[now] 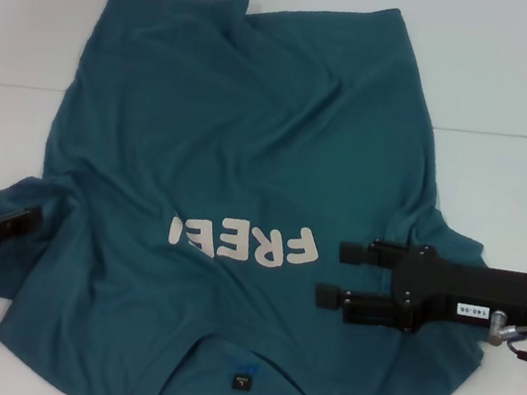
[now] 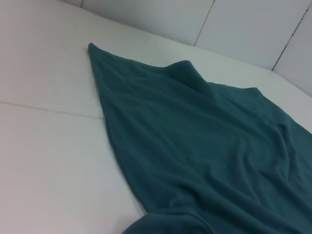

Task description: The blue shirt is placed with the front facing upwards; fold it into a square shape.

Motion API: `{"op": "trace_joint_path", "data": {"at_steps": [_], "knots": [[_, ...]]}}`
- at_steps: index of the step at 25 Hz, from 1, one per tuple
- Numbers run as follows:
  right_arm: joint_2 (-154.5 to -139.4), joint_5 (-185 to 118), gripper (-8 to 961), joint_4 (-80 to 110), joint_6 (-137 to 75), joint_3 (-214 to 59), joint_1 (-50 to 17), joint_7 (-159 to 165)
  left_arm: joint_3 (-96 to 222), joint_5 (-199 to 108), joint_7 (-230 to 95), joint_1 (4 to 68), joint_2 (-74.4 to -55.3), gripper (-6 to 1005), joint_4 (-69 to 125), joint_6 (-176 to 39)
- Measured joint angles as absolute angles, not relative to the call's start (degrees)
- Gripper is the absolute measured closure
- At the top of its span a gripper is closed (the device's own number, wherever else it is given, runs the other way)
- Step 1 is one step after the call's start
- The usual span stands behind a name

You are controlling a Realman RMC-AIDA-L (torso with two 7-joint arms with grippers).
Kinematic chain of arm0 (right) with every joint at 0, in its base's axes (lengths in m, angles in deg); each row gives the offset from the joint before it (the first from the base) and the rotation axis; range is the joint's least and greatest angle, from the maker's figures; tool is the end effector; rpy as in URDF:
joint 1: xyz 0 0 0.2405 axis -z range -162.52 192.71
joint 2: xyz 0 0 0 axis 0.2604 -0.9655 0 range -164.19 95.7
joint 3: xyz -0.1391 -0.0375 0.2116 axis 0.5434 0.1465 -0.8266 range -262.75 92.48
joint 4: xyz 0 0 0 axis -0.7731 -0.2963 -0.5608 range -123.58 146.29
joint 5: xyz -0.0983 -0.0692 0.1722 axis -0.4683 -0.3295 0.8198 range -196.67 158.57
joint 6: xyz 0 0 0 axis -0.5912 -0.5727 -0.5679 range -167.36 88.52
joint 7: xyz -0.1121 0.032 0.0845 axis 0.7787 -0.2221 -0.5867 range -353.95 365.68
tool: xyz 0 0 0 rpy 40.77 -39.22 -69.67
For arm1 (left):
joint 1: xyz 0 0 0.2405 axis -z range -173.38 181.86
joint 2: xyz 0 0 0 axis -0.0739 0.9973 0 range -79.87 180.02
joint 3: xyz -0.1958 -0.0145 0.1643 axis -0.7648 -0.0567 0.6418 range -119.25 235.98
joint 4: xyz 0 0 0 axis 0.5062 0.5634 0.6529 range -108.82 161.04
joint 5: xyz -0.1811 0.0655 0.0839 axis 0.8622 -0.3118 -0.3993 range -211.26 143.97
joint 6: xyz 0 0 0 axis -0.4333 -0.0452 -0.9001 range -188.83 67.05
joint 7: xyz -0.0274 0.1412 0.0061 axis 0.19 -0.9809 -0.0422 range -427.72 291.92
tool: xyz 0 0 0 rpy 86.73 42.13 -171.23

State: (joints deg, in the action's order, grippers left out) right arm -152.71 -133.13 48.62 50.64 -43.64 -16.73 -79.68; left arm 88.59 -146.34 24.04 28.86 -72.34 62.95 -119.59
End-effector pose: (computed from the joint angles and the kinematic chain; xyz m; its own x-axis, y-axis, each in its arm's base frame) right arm 0.2516 0.3347 -0.0018 0.7589 -0.4158 -0.5013 -0.5087 -0.8590 -0.0576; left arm -0.3526 0.3430 0.0144 0.4724 0.5559 0.6840 0.8814 -0.2947 -0.3693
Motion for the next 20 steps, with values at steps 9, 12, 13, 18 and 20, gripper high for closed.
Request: {"op": "trace_joint_path", "data": {"at_steps": [9,12,13,18,20], "knots": [[-152.76,-133.13,68,48.62,50.73,-44.15,-16.55,-79.46,89.31,-146.41,24.25,28.96,-72.46,496,63.51,-119.42],[-152.78,-133.13,68,48.62,50.74,-44.22,-16.55,-79.45,89.31,-146.41,24.25,28.95,-72.45,561,63.53,-119.41],[-152.79,-133.13,68,48.62,50.75,-44.24,-16.54,-79.45,89.31,-146.41,24.25,28.95,-72.45,582,63.53,-119.41],[-152.8,-133.13,67,48.62,50.74,-44.27,-16.54,-79.45,89.26,-146.4,24.18,28.94,-72.43,716,63.56,-119.41],[-152.83,-133.13,67,48.62,50.67,-44.27,-16.54,-79.46,89.15,-146.4,24.15,28.94,-72.31,810,63.6,-119.28]]}}
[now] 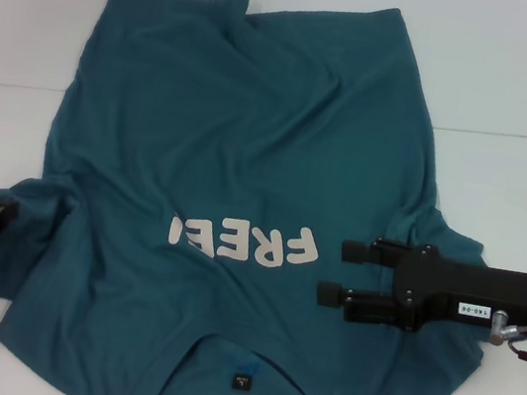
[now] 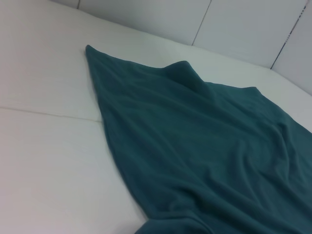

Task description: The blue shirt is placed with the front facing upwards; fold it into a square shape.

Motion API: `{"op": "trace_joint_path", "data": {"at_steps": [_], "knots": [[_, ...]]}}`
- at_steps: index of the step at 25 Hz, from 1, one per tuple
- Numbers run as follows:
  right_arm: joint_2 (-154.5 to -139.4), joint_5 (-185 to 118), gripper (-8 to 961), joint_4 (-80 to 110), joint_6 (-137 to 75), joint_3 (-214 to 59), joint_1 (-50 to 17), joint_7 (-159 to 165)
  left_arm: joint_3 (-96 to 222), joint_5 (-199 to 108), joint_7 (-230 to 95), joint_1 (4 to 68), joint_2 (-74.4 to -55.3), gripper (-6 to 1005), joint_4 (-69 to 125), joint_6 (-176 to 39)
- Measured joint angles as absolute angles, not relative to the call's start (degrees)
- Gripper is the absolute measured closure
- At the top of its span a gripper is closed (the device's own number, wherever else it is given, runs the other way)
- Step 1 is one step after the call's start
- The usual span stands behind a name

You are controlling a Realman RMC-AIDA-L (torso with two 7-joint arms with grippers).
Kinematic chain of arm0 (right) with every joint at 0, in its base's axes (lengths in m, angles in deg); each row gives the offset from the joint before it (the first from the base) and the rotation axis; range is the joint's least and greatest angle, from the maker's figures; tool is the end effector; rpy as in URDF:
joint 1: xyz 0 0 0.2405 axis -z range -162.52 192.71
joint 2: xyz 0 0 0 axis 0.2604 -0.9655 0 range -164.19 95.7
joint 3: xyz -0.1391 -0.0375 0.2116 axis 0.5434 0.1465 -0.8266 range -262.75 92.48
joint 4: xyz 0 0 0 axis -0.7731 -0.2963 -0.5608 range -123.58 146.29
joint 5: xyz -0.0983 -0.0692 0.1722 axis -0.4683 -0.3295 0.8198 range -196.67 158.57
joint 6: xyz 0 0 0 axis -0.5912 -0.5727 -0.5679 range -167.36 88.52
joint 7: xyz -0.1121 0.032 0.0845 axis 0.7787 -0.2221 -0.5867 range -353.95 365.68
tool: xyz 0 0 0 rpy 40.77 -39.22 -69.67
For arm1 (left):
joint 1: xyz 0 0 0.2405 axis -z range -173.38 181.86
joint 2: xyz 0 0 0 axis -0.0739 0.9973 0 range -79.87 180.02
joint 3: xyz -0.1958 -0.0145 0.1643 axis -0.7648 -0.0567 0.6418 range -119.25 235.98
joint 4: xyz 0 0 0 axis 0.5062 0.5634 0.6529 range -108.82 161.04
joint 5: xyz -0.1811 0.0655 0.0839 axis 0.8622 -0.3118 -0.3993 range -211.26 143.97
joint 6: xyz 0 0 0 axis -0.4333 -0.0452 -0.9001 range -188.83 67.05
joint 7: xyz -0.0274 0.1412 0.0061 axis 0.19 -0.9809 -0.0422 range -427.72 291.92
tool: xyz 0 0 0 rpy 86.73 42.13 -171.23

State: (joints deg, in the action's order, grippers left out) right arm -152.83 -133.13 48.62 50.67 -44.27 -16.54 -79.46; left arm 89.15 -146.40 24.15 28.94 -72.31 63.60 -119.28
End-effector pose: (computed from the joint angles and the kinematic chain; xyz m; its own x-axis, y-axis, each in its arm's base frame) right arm 0.2528 0.3342 -0.0012 0.7538 -0.4153 -0.5092 -0.5133 -0.8560 -0.0616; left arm -0.3514 0.3453 0.0165 0.4854 0.5516 0.6783 0.8743 -0.2999 -0.3817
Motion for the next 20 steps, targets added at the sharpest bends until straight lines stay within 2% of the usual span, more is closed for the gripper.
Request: {"op": "trace_joint_path", "data": {"at_steps": [2,8,20], "knots": [[-152.88,-133.13,67,48.62,50.51,-44.31,-16.54,-79.46,89.1,-146.55,24.25,28.93,-71.99,904,63.8,-118.92],[-153.07,-133.1,67,48.61,50.34,-44.81,-16.57,-79.47,88.72,-147.84,25.2,28.65,-71.74,987,65.66,-118.67],[-153.68,-132.99,67,47.95,50.23,-45.1,-17.13,-79.68,87.44,-148.75,26.23,28.02,-70.32,986,69.39,-117.77]]}}
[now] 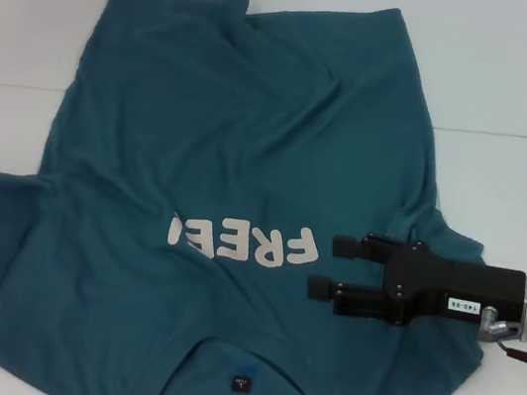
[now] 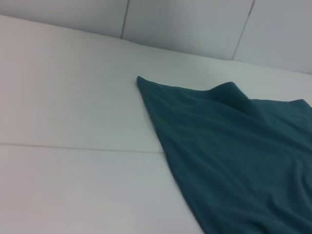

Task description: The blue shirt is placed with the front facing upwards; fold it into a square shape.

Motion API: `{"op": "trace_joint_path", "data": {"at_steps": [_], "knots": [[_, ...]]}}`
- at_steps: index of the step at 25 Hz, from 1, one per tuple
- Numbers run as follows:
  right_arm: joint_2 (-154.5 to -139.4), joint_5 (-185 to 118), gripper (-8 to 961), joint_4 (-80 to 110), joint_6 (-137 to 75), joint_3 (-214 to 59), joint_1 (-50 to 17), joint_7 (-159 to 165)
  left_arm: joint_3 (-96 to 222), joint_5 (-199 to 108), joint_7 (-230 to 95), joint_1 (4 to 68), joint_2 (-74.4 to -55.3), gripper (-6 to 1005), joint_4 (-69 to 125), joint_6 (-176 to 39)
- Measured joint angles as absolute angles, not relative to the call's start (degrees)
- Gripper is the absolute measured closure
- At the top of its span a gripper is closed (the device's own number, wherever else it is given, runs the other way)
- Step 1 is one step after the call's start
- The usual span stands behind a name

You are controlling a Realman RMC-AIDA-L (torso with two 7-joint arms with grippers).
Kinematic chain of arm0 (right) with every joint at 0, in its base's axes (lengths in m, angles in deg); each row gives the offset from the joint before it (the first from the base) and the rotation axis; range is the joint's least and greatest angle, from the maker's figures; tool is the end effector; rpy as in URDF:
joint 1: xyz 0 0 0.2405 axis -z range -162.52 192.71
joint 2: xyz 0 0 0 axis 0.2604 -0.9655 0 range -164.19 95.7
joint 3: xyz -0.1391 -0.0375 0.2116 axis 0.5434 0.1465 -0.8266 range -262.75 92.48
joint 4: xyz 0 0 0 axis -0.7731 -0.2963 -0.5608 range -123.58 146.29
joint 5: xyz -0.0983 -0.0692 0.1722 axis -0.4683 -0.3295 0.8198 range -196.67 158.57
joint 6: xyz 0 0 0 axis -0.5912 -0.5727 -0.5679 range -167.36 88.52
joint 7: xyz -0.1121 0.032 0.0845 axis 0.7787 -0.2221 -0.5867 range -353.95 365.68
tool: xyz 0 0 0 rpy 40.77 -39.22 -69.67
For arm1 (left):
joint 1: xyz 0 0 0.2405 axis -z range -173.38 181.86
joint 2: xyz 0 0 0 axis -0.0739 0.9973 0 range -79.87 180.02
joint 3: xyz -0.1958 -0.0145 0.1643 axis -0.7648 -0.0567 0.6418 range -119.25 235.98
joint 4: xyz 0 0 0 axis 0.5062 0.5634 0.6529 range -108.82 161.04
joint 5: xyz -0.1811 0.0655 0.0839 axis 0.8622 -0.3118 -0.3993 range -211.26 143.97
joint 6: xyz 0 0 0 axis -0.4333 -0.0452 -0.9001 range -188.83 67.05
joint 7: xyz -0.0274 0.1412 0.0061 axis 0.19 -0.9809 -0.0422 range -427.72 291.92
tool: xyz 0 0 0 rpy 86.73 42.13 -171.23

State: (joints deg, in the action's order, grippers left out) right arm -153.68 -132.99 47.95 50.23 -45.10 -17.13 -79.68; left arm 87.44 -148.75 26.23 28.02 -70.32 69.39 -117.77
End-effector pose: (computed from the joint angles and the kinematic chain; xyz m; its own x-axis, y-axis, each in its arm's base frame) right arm 0.2481 0.3355 -0.0069 0.7367 -0.4231 -0.5275 -0.5237 -0.8505 -0.0492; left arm -0.3661 0.3510 0.0622 0.5385 0.5105 0.6704 0.8376 -0.2369 -0.4923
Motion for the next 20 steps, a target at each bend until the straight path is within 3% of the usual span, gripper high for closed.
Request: {"op": "trace_joint_path", "data": {"at_steps": [9,20], "knots": [[-153.79,-132.86,67,47.33,50.22,-44.94,-17.23,-79.73,87.1,-149.39,26.17,28.64,-69.6,986,70.87,-117.66],[-153.77,-132.86,68,46.95,50.23,-44.67,-17.16,-79.74,88.38,-149.39,27.7,29.42,-70.14,985,71.11,-118.97]]}}
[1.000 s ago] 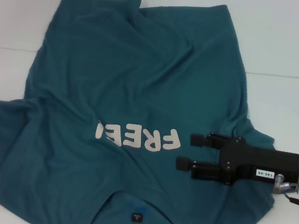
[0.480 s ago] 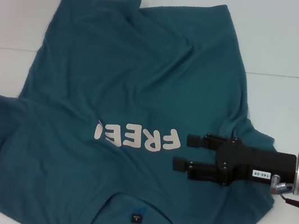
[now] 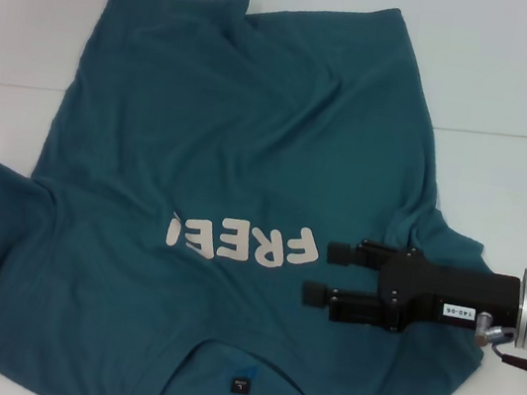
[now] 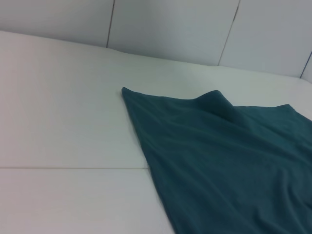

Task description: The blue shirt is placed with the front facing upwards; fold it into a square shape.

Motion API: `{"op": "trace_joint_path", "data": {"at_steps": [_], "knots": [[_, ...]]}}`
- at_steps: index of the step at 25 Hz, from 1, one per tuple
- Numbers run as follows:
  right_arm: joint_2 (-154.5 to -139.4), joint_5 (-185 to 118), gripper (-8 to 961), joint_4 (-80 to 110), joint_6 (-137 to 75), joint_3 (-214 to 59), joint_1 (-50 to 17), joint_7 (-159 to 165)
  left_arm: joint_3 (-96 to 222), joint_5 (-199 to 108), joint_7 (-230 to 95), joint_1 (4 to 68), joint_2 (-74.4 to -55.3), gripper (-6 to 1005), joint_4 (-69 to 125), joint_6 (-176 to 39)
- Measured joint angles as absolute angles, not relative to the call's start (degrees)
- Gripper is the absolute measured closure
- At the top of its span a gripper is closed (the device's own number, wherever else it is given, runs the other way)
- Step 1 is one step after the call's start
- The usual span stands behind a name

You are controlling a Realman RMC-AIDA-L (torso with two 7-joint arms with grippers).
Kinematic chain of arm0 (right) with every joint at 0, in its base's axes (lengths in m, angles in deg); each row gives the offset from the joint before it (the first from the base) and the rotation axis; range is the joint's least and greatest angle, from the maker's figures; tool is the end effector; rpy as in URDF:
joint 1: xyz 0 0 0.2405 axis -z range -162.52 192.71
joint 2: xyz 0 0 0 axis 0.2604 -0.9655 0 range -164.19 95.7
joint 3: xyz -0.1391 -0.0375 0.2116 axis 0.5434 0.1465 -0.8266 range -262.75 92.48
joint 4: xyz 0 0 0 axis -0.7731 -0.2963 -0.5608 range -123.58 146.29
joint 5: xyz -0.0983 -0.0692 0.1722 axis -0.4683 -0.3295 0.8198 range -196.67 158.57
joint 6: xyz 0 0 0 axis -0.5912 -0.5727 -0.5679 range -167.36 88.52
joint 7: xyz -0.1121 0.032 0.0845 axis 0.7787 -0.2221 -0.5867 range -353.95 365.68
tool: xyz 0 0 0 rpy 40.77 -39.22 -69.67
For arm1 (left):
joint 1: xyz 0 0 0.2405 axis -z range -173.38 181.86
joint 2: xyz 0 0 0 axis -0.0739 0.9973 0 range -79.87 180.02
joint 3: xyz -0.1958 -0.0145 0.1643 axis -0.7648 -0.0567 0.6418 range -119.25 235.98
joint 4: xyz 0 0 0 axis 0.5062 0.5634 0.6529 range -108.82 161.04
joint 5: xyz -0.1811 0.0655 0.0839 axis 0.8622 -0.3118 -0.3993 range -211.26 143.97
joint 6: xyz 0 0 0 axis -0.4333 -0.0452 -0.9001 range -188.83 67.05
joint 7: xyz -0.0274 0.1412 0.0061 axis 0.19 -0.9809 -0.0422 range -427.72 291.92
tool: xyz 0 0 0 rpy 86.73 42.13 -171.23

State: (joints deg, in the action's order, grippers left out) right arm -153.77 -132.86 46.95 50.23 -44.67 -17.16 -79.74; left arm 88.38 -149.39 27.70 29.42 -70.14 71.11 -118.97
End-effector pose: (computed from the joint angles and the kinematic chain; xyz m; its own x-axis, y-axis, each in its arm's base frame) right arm 0.2481 0.3330 -0.0113 0.7295 -0.4370 -0.5261 -0.5296 -0.8477 -0.0302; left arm -0.3521 0.3620 0.0667 0.5637 0.4957 0.6607 0.8237 -0.2784 -0.4940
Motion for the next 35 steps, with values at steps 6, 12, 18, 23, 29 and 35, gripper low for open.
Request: {"op": "trace_joint_path", "data": {"at_steps": [6,12,18,23,29,35], "knots": [[-153.77,-132.86,68,46.95,50.3,-44.67,-17.04,-79.74,88.27,-149.39,27.8,29.46,-69.79,985,71.35,-118.74],[-153.77,-132.86,68,46.95,50.33,-44.73,-17.0,-79.74,87.98,-150.64,27.81,29.34,-69.73,984,71.98,-118.52],[-153.77,-132.86,68,46.95,50.32,-44.72,-17.09,-79.74,87.95,-150.74,27.65,29.43,-69.89,984,72.65,-117.5],[-153.77,-132.86,68,46.95,50.26,-44.64,-17.18,-79.74,88.32,-150.76,27.31,29.92,-70.09,984,73.29,-116.11],[-153.77,-132.86,67,46.95,50.23,-44.62,-17.24,-79.74,88.41,-150.74,25.65,31.04,-70.25,985,73.37,-115.96],[-153.77,-132.86,67,46.95,50.23,-44.62,-17.26,-79.74,88.43,-150.77,26.15,31.28,-70.64,985,73.49,-116.41]]}}
